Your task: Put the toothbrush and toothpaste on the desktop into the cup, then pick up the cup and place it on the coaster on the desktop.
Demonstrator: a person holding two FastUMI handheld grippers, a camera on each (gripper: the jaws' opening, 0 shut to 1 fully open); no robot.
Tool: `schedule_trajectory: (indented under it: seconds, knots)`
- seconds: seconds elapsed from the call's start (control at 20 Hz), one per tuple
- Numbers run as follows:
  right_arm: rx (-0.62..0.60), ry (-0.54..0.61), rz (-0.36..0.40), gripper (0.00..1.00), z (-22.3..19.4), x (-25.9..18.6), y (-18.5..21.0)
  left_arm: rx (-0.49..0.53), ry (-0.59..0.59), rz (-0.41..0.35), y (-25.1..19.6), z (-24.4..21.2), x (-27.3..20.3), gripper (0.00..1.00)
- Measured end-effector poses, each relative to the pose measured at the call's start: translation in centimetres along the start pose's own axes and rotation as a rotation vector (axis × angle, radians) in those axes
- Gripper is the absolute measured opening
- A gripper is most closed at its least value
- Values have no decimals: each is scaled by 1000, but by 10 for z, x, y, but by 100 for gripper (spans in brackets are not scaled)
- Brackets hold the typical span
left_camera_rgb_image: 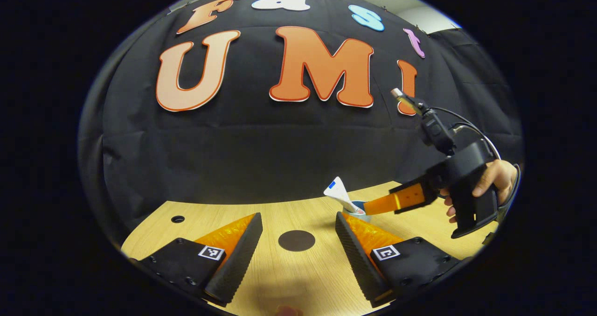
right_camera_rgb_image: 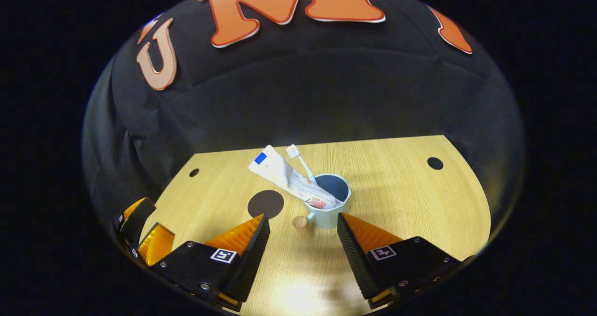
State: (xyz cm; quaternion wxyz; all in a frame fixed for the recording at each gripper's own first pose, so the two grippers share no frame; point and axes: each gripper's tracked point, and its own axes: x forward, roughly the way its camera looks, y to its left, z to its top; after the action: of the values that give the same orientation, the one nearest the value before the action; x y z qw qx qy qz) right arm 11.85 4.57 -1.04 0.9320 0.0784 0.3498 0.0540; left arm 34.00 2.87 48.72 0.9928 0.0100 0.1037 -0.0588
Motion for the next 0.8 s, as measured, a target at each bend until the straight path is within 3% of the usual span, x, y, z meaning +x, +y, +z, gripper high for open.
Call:
schedule_trajectory:
  seconds: [0.2, 0.45, 0.8]
  knots:
    - [15, 116, -67, 83, -13, 25, -6, -3, 3, 20, 10, -7, -12, 99]
    - [127, 229, -114, 76, -16, 49, -9, -21, -20, 43, 21, -9, -25, 99]
    - [125, 334, -205, 70, -36, 76, -18, -49, -3, 56, 32, -22, -30, 99]
